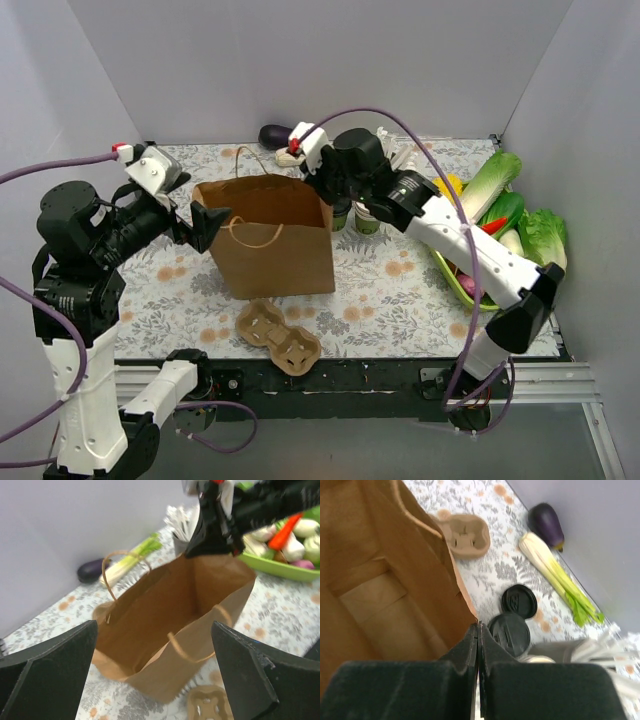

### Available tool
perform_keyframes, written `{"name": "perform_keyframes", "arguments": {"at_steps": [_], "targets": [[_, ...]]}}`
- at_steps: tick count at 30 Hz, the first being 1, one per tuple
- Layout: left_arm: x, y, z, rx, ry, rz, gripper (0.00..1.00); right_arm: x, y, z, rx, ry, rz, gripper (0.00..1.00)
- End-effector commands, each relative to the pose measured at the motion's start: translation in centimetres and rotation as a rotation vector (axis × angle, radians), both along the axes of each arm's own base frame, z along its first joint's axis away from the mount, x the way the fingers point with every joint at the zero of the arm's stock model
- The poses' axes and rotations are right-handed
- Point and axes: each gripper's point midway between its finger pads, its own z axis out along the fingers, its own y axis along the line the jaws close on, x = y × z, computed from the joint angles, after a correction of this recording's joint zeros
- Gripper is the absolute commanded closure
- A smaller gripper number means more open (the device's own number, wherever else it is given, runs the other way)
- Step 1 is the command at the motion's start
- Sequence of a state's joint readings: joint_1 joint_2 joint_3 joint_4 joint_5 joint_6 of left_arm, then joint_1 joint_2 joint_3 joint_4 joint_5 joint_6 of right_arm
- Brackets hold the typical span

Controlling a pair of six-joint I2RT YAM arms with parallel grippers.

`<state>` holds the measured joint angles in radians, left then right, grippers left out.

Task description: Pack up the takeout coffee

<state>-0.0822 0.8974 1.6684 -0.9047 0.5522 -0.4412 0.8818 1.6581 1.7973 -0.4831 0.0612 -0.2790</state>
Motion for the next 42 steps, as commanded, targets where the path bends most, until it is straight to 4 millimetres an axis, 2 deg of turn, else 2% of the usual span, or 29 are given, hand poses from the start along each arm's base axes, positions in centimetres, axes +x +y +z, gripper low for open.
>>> {"name": "perform_keyframes", "arguments": {"at_steps": [1,2,3,4,5,6,8,10,11,15,18,21,25,26,27,29,31,33,34,36,40,42], "targets": [[-3.5,-2.4,-3.5,0.137,0.049,-0.260,0.02,-2.7,-3.5,1.8,-0.005,-0.058,0.018,0.99],[-4.0,-2.6,-4.3,0.166,0.059,-0.307,0.02,-3.4,-4.6,2.1,-0.010,-0.058,0.020,0.99],[-5.1,-2.8,-6.4,0.184,0.139,-0.356,0.02,-3.4,-5.6,1.0,-0.030,-0.037,0.011,0.99],[-5.7,-3.2,-7.0,0.241,0.100,-0.439,0.02,-3.8,-6.1,0.9,-0.028,-0.026,0.024,0.99],[-6.3,-3.4,-8.0,0.237,0.145,-0.468,0.02,-4.4,-7.0,1.2,-0.027,-0.023,0.024,0.99],[-6.2,-3.5,-9.4,0.224,0.196,-0.477,0.02,-4.4,-8.3,0.2,-0.055,0.012,0.006,0.99],[-6.4,-3.8,-10.4,0.248,0.176,-0.529,0.03,-5.6,-9.7,-0.2,-0.058,0.053,0.031,0.99],[-6.4,-4.0,-12.0,0.273,0.178,-0.567,0.04,-6.0,-11.9,-2.1,-0.106,0.108,0.005,0.99],[-6.0,-3.9,-12.5,0.302,0.154,-0.585,0.05,-6.5,-12.9,-1.9,-0.100,0.104,-0.008,0.99],[-4.7,-4.4,-14.5,0.300,0.196,-0.642,0.09,-6.9,-16.4,-3.6,-0.137,0.118,-0.067,0.99],[-4.0,-4.7,-16.8,0.303,0.281,-0.668,0.12,-7.0,-18.5,-4.1,-0.150,0.118,-0.115,0.99],[-5.3,-5.8,-19.9,0.370,0.362,-0.758,0.14,-6.8,-20.8,-4.5,-0.170,0.118,-0.179,0.99],[-7.1,-6.9,-23.9,0.472,0.448,-0.884,0.19,-6.9,-22.0,-3.0,-0.136,0.081,-0.208,0.99],[-7.3,-7.0,-24.6,0.483,0.461,-0.900,0.21,-7.1,-22.1,-2.3,-0.121,0.062,-0.206,0.99],[-7.7,-6.8,-26.2,0.496,0.500,-0.920,0.22,-7.2,-22.1,-1.9,-0.114,0.049,-0.202,0.99],[-8.4,-6.7,-27.6,0.532,0.508,-0.963,0.24,-7.3,-22.3,-1.3,-0.107,0.031,-0.203,0.99],[-9.9,-6.4,-29.5,0.559,0.541,-1.011,0.26,-7.2,-22.5,-1.0,-0.113,0.012,-0.198,0.99],[-10.5,-6.1,-30.5,0.594,0.511,-1.027,0.27,-7.0,-22.6,-0.1,-0.100,-0.025,-0.203,0.99],[-11.2,-5.9,-31.5,0.602,0.527,-1.044,0.27,-6.9,-22.6,0.1,-0.102,-0.040,-0.198,0.99],[-11.1,-6.1,-32.3,0.616,0.497,-1.042,0.27,-6.6,-22.8,0.1,-0.114,-0.051,-0.207,0.99],[-11.9,-6.5,-34.6,0.661,0.528,-1.074,0.33,-5.6,-23.4,-0.1,-0.138,-0.066,-0.262,0.99],[-11.4,-7.0,-35.1,0.671,0.536,-1.057,0.39,-5.3,-23.3,0.4,-0.129,-0.075,-0.264,0.99]]}}
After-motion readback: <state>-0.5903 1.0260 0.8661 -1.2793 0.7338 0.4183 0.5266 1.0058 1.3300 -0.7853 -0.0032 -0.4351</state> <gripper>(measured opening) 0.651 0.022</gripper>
